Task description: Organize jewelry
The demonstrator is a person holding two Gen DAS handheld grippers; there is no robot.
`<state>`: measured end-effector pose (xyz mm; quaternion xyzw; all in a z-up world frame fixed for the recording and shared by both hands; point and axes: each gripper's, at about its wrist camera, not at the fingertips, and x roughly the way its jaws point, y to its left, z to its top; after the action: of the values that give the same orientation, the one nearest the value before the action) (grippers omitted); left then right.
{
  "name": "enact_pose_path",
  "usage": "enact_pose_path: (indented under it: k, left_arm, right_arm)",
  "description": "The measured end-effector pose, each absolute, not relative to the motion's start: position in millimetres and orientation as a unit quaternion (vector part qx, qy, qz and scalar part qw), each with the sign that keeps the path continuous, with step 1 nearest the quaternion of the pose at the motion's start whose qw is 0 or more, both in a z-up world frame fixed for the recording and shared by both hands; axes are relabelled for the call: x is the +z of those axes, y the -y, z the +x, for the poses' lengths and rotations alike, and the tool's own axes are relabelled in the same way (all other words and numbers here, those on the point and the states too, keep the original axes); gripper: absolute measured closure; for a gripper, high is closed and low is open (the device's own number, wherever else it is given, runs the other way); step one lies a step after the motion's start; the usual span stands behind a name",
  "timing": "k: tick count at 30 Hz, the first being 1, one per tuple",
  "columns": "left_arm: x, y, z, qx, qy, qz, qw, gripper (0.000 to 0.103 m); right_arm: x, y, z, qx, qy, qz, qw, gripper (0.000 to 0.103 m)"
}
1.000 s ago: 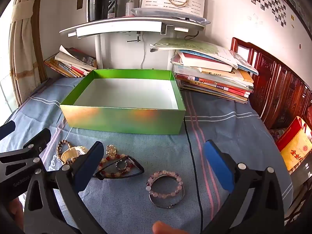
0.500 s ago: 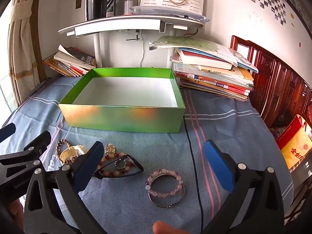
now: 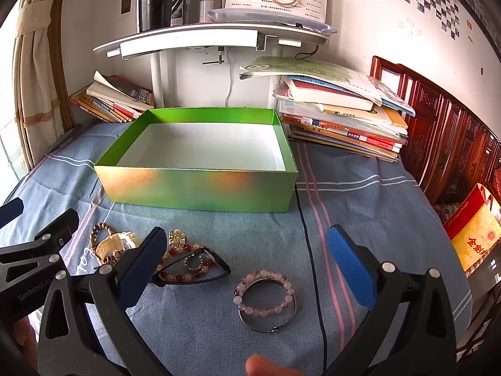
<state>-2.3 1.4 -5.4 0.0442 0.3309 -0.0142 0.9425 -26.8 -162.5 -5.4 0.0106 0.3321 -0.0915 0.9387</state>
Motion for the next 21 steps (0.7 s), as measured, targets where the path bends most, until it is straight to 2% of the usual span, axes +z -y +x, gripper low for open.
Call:
enact_pose_path:
  k: [21]
  left_arm:
    - [-5.8,-3.8,-0.4,-0.016,-0.333,0.042,0.942,0.004]
  right_arm:
    - [-4.8,163.4,-25.9,-0.093,-0.336,0.010,0.937,0.002]
